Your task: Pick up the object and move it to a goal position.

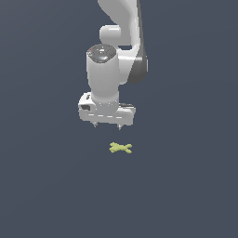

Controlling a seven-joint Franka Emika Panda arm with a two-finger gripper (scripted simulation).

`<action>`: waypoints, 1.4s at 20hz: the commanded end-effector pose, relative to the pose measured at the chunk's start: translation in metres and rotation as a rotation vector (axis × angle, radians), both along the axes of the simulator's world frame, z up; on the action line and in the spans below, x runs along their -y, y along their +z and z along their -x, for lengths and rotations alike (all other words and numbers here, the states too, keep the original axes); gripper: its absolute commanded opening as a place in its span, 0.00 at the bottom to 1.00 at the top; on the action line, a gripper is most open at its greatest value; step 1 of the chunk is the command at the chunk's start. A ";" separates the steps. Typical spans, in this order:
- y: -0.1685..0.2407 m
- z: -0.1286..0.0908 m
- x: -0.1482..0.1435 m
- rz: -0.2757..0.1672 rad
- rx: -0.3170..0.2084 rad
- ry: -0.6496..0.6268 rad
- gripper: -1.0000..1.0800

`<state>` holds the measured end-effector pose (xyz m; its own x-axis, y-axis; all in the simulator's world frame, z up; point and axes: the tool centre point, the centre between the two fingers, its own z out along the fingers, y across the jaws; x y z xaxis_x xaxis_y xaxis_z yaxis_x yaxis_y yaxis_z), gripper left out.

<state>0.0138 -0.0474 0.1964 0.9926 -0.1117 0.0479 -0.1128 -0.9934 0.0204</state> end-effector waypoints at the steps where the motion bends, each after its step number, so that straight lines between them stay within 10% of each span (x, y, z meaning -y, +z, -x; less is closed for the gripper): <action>1: 0.000 0.000 0.001 0.001 0.000 -0.001 0.96; 28: -0.038 -0.006 -0.011 0.028 -0.033 0.423 0.96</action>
